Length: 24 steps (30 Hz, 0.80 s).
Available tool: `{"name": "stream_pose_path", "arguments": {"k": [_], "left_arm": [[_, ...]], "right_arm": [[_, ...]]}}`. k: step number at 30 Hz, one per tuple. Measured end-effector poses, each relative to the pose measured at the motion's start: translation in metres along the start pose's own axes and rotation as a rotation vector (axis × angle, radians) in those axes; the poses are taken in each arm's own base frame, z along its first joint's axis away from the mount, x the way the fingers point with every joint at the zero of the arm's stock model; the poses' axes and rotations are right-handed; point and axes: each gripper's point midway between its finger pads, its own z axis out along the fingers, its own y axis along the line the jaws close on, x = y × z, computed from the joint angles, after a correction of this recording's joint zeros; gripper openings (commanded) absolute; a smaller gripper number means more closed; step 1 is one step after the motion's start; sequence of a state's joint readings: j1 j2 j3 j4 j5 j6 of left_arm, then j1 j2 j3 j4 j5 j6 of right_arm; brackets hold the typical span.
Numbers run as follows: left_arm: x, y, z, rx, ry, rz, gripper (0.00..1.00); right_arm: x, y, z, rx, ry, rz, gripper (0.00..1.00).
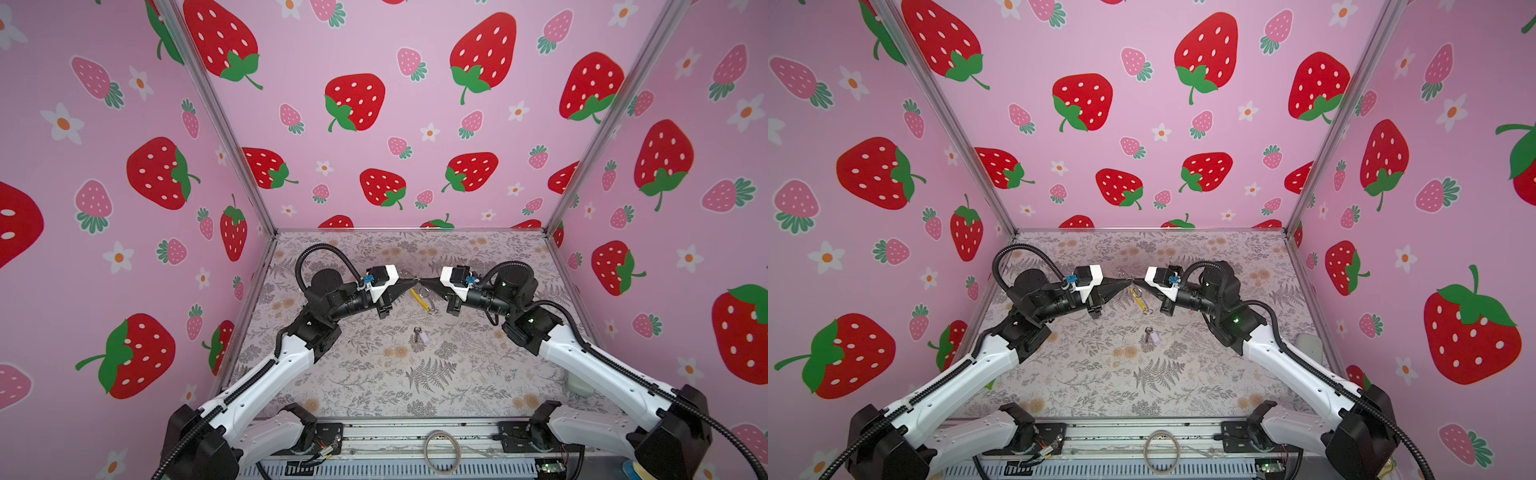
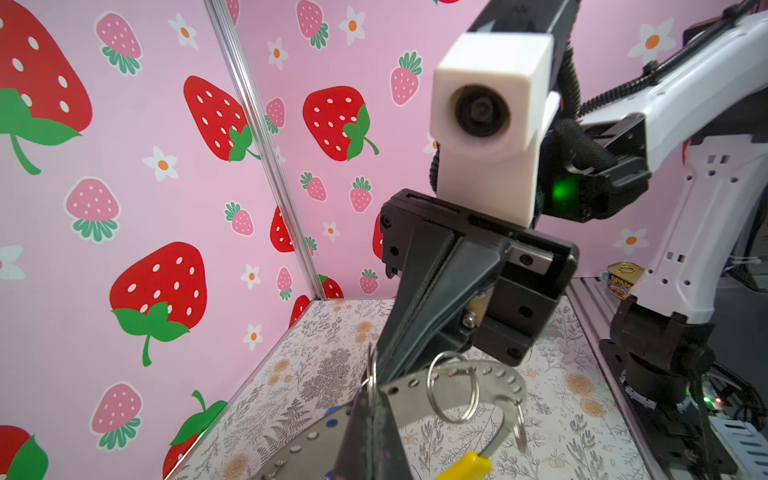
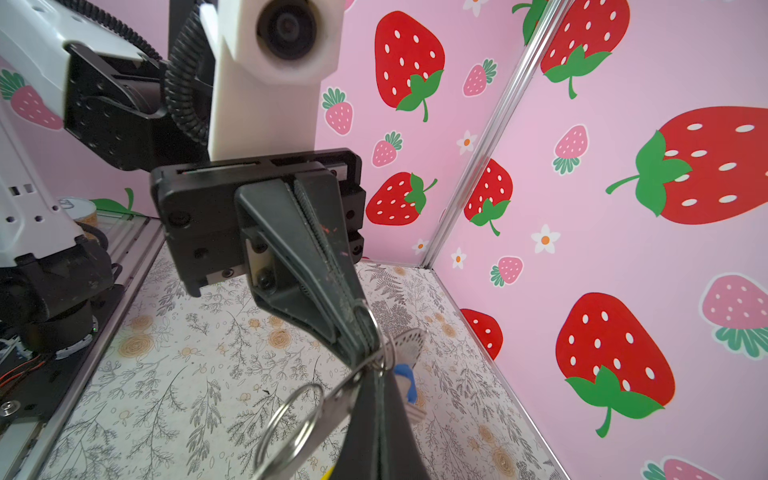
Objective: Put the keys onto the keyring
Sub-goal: 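Move the right gripper to the metal ring and close on its edge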
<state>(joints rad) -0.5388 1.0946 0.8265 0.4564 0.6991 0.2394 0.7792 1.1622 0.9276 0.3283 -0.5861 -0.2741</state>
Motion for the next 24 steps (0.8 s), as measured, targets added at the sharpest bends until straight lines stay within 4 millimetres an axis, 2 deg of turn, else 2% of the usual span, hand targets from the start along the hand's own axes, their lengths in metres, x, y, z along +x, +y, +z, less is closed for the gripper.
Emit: {"name": "stream_pose_path", "arguments": {"k": [5,9,13,19,24], "left_arm": [[-0.002,-0.001,0.003,-0.001,-0.011,0.008,0.0],[-0.003,-0.009,0.004,0.039,-0.02,0.006,0.0],[0.001,-0.016,0.006,0.091,-0.018,-0.018,0.0],[0.014,-0.023,0.012,0.153,0.001,-0.074,0.0],[0.012,-0.025,0.012,0.174,-0.005,-0.086,0.0]], "right_arm": [[0.003,-0.008,-0.001,0.04,0.015,0.008,0.19],[0.001,-0.016,-0.014,0.054,0.006,0.012,0.26],[-0.009,-0.024,-0.03,0.046,-0.029,0.012,0.27],[-0.014,-0.007,-0.03,-0.083,-0.07,0.054,0.25],[-0.012,0.005,-0.028,-0.171,-0.079,0.095,0.25]]}}
